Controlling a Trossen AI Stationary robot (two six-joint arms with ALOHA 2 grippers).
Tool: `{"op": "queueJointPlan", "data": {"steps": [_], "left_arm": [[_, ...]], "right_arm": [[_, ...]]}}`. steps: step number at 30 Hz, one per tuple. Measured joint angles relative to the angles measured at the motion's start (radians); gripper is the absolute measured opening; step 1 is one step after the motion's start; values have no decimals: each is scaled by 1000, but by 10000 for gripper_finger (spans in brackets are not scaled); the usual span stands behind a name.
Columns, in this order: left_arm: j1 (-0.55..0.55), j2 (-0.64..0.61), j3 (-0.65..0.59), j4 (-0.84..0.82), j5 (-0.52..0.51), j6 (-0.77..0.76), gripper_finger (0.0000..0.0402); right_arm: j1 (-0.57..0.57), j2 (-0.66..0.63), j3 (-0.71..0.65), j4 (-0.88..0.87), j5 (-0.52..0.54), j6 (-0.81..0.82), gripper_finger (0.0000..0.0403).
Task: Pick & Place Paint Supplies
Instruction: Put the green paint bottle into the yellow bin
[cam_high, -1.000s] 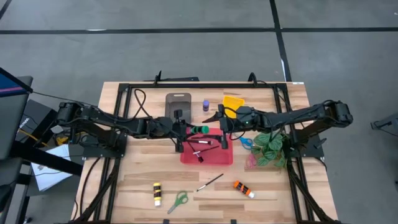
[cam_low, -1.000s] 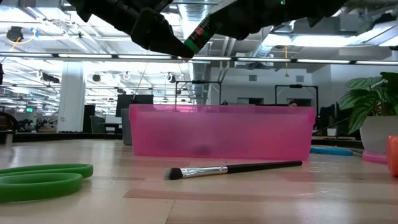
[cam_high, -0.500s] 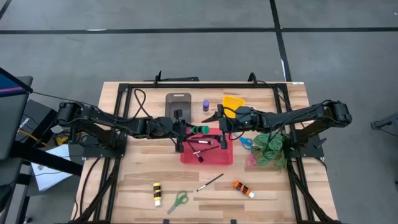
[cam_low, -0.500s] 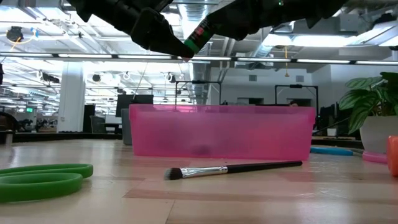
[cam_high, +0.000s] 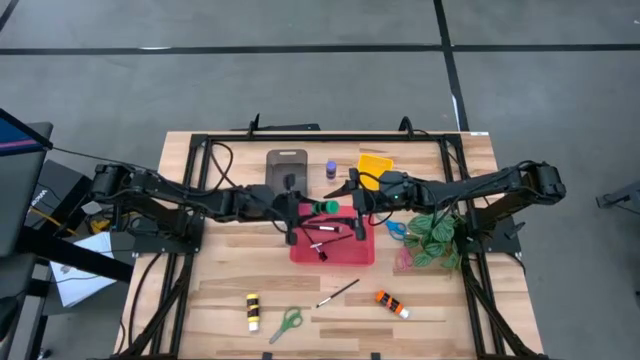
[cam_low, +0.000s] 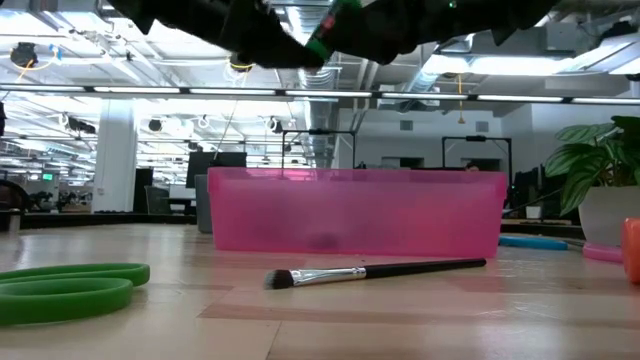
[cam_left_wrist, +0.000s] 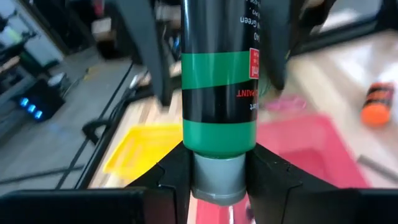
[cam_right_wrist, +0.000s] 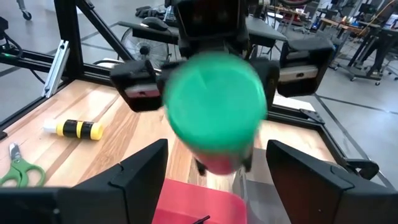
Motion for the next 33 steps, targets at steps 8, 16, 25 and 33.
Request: {"op": "queueJointPlan", "data": {"steps": [8,16,25,33], "left_arm": [[0,0,0,90,59,-1,109],[0,29,-1,87,60,-21,109],[0,43,-2,148,62,-21,109],[0,44,-2,209,107,-21,109]], "right_arm": [[0,0,0,42,0,-1,269],[7,0,0,84,-32,0,269],[21,0,0,94,-45,0,269],[21,0,0,95,-44,0,269]]}}
